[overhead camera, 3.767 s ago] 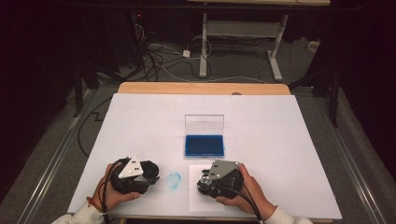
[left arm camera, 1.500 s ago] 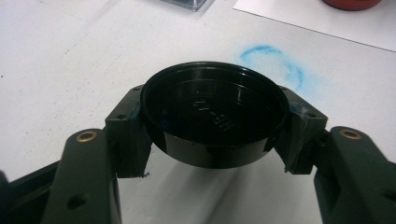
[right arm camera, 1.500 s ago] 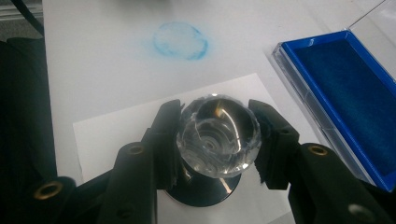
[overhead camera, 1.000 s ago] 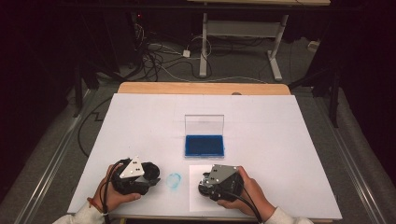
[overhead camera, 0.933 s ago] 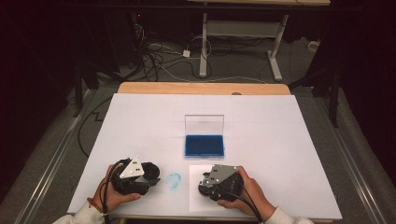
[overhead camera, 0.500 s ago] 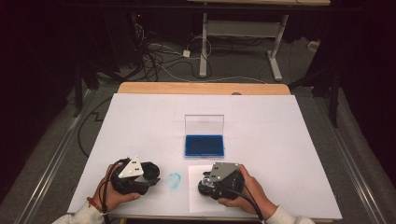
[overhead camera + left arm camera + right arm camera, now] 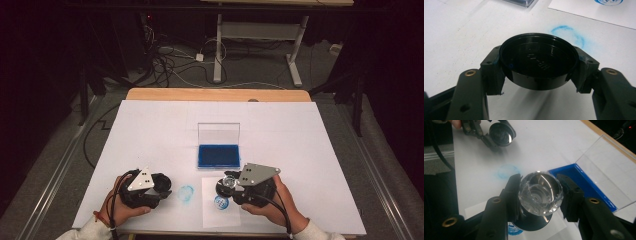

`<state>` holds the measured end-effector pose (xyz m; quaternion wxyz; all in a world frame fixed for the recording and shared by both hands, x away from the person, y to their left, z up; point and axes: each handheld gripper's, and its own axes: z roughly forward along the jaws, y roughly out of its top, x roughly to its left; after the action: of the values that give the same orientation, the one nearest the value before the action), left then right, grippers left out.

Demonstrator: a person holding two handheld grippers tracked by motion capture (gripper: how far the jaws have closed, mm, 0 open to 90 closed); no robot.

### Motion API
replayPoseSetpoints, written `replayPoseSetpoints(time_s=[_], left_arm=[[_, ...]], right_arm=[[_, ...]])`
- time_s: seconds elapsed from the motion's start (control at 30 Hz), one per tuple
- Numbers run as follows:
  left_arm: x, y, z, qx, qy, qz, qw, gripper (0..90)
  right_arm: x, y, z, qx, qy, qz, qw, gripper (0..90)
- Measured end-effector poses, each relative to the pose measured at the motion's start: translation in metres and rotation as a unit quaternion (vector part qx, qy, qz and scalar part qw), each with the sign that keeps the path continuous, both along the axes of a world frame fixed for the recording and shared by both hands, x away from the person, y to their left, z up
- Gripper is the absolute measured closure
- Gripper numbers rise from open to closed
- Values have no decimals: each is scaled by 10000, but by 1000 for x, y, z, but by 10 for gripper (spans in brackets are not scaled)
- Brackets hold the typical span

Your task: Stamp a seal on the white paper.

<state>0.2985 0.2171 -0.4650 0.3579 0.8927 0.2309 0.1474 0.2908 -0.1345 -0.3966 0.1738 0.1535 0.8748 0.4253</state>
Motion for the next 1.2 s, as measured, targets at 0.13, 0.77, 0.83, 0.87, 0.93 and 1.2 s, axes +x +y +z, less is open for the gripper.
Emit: replayPoseSetpoints(time_s=[0.13,0.77,0.83,0.87,0.93,1.2], left_arm=[[0,1,0,2,-13,2,10000,365],[3,10,-1,-100,20,143,9998,365],[3,10,-1,-110,25,139,9998,365],[3,10,-1,-110,30,130,9999,365],[3,10,-1,-114,40,126,9998,365],[3,8,-2,-89,44,115,9999,365]], right_arm=[[1,-5,4,62,-52,-73,9999,573],[20,-31,17,306,-223,-463,9982,573],[21,-33,18,323,-232,-503,9979,573],[22,-35,19,336,-233,-547,9977,574],[22,-38,20,347,-241,-585,9974,573],[24,-49,24,462,-274,-767,9956,573]])
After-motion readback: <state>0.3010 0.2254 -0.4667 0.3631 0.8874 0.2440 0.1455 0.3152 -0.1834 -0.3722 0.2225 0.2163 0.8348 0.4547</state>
